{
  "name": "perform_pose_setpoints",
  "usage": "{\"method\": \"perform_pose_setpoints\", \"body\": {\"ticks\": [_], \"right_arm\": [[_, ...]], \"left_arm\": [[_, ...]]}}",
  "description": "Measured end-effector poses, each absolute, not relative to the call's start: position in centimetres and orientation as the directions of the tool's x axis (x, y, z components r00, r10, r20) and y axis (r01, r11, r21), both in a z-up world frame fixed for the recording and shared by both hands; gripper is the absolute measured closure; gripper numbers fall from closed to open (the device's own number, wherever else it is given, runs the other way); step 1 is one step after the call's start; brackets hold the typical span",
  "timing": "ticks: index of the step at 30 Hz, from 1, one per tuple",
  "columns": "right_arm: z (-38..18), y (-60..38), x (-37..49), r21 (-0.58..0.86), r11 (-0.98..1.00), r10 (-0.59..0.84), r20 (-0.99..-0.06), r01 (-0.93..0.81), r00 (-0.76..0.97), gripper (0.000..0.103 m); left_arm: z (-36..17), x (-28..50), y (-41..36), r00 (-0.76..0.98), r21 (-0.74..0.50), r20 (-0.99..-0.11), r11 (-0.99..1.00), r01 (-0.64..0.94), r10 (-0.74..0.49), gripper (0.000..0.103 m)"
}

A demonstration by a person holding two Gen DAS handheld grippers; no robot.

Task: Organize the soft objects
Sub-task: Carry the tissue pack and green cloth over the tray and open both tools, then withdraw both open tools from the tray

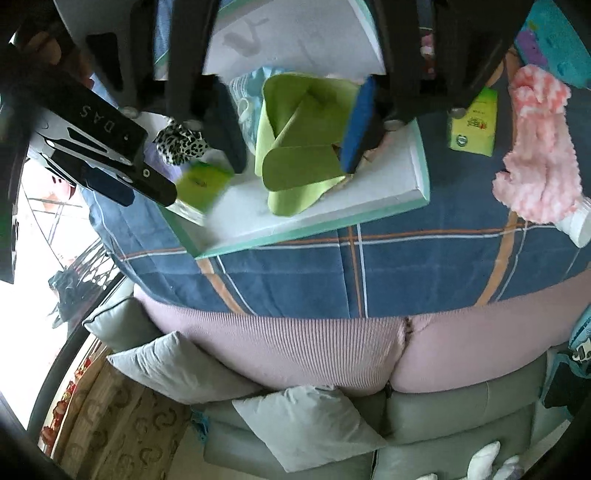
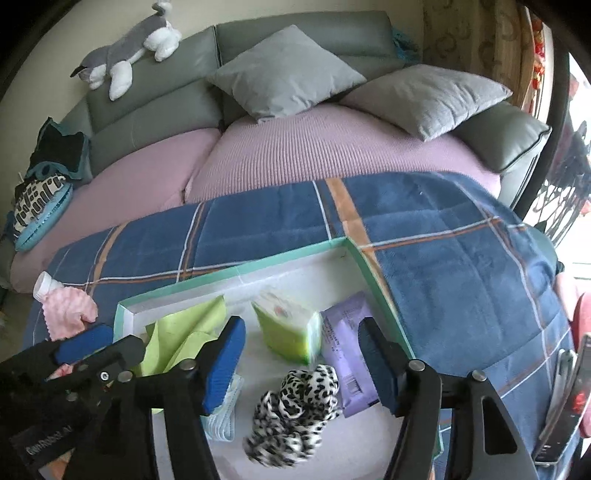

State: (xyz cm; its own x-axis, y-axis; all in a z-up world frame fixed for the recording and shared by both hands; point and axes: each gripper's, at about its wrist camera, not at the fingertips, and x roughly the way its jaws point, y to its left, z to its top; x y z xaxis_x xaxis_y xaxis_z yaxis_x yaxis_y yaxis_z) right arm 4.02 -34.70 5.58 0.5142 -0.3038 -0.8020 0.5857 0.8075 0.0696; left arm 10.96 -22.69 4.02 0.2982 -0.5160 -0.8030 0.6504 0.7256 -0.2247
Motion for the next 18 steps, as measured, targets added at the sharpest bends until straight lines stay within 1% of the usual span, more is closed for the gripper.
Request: {"method": "perform_pose_setpoints", "body": {"ticks": [1,3,5,12,13,15,16,17,18], "right_arm": [[5.9,-34.6,3.9,0.066,0.809,-0.309,-0.798,0.585,0.518,0.035],[6.3,-34.5,3.8,0.059,0.808,-0.320,-0.792,0.586,0.520,0.034],[6.6,-34.4,3.8,0.055,0.807,-0.323,-0.791,0.587,0.519,0.033],[6.2,-34.2,4.0,0.037,0.809,-0.323,-0.806,0.587,0.497,0.033],[6.1,-34.2,4.1,0.033,0.809,-0.324,-0.809,0.587,0.491,0.033],[5.8,-34.2,4.2,0.025,0.807,-0.323,-0.818,0.590,0.476,0.033],[5.6,-34.1,4.3,0.021,0.807,-0.321,-0.823,0.590,0.468,0.030],[5.4,-34.1,4.3,0.015,0.808,-0.320,-0.828,0.589,0.460,0.028],[5.2,-33.9,4.4,0.002,0.811,-0.322,-0.833,0.584,0.450,0.022]], "left_arm": [[4.4,11.0,-22.4,0.303,-0.230,-0.797,0.727,0.647,-0.522,0.039],[5.0,11.2,-22.0,0.315,-0.235,-0.788,0.732,0.640,-0.529,0.036],[5.5,11.4,-21.6,0.333,-0.232,-0.780,0.739,0.633,-0.530,0.030],[5.4,12.6,-20.5,0.351,-0.239,-0.782,0.768,0.595,-0.515,0.028],[5.2,12.9,-20.3,0.355,-0.234,-0.785,0.775,0.587,-0.507,0.027],[4.9,13.3,-20.0,0.366,-0.226,-0.788,0.786,0.575,-0.494,0.020],[4.8,13.6,-19.7,0.380,-0.219,-0.788,0.797,0.563,-0.485,0.015],[4.7,13.7,-19.4,0.388,-0.215,-0.787,0.802,0.557,-0.481,0.012],[4.6,13.9,-19.2,0.397,-0.208,-0.786,0.808,0.551,-0.473,0.012]]}}
